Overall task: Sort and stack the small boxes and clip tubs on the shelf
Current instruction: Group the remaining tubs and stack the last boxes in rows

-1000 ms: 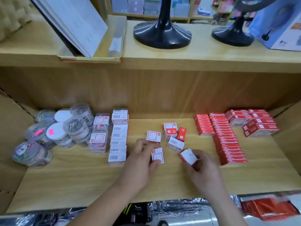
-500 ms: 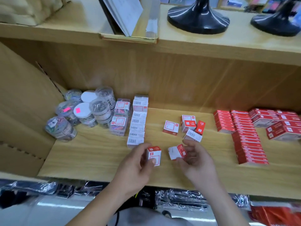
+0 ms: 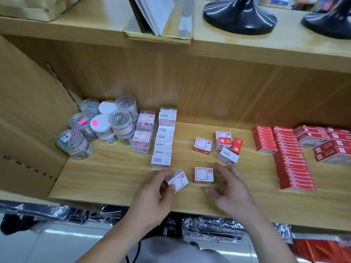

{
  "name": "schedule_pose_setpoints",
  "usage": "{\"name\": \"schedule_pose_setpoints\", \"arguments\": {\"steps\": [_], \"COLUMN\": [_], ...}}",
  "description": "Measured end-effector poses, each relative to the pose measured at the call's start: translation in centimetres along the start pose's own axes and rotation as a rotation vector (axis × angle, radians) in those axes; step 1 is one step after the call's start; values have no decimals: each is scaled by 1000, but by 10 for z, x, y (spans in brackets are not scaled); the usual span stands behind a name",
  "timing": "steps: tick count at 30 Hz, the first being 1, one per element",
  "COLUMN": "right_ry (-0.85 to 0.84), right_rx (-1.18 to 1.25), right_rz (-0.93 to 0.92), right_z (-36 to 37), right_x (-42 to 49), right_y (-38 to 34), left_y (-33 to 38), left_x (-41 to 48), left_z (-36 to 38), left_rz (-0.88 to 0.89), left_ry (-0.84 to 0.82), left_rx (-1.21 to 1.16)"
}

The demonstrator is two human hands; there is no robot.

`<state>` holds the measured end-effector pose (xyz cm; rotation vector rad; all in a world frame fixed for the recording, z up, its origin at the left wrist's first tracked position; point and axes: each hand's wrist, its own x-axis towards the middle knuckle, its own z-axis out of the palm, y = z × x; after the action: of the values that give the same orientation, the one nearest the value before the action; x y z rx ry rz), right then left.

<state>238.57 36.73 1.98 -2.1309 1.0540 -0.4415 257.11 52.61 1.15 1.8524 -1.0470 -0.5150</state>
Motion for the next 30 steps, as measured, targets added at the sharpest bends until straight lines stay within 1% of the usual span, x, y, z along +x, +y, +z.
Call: {"name": "schedule_pose_setpoints", "arguments": {"steps": [2, 5, 8, 10, 13, 15, 17, 19, 22, 25, 28, 30], "right_ry": [-36, -45, -19, 3, 15, -30, -102, -131, -86, -55, -70, -83], "right_rx": [7, 20, 140, 226, 283, 386, 476, 489, 430, 383, 441, 497], "right_rz": [2, -18, -4, 25, 47, 97, 126, 138, 133, 105, 136, 114], "right_z": [2, 0, -5, -6, -4, -7, -12, -13, -6, -5, -7, -9], "right_x": [4, 9, 10, 7, -4, -12, -19, -21, -19, -17, -17, -10], "right_y": [2, 1, -3, -4, -2, 3, 5, 6, 3, -1, -5, -15], "left_y": [1, 5, 9, 11, 15, 19, 20, 19, 16, 18, 25, 29], "left_x": [-1, -1, 2, 6, 14, 16, 18, 19, 25, 32, 32, 31], "left_z": [-1, -3, -3, 1, 12, 21, 29, 37, 47, 48, 39, 25], "left_rz": [1, -15, -2, 50, 128, 170, 171, 140, 104, 109, 130, 153], "left_ry": [-12, -47, -134, -191, -254, -278, -277, -270, -285, -316, -337, -306], "left_rx": [-37, -95, -133, -94, -12, 20, 10, -12, 18, 31, 27, -10]}}
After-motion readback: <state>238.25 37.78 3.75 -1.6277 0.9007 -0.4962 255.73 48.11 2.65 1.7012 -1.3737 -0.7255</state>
